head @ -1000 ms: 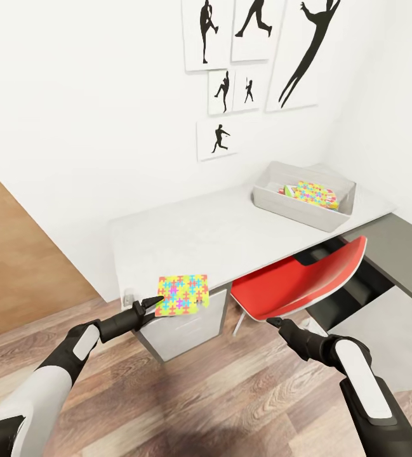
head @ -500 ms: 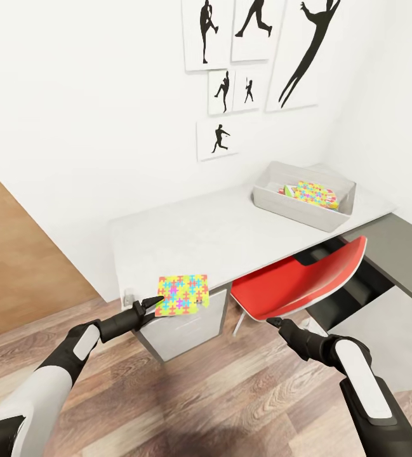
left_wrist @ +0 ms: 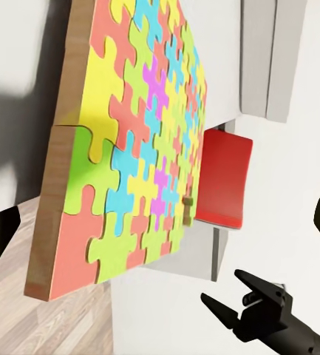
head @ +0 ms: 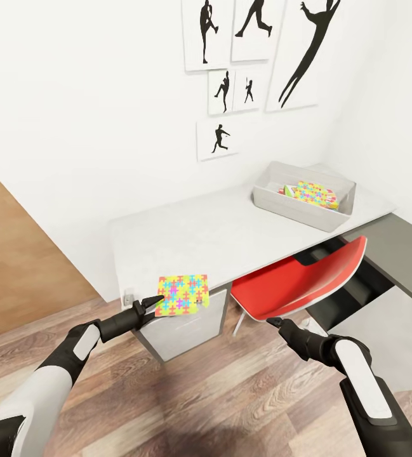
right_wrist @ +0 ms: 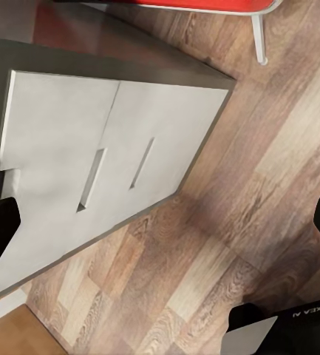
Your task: Put all the toys in the child's room - the three board games (two on the bed and one on the table), the two jigsaw puzzles on the table, and the tennis ball on the table - inside the toy box on the table in the child's room.
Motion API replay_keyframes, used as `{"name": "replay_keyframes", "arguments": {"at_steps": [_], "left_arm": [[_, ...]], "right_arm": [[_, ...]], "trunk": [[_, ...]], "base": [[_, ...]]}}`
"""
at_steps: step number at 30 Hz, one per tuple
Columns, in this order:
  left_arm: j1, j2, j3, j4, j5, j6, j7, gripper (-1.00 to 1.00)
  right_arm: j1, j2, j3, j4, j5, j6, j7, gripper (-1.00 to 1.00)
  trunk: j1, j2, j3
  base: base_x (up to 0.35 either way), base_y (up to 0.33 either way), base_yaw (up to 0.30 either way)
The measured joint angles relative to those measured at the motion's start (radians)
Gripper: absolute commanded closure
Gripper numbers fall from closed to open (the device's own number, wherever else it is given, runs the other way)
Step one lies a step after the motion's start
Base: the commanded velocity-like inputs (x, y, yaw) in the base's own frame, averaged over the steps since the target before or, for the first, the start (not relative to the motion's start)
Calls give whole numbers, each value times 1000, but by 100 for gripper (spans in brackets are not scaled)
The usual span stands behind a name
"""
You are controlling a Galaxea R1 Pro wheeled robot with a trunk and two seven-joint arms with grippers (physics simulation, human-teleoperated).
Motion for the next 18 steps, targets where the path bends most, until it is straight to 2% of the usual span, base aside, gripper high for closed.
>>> {"name": "replay_keyframes", "arguments": {"at_steps": [18], "left_arm": [[0, 0, 0, 0, 0, 0, -1, -100]], "right_arm": [[0, 0, 0, 0, 0, 0, 0, -100]], "trunk": [[0, 0, 0]], "base": [[0, 0, 0]]}}
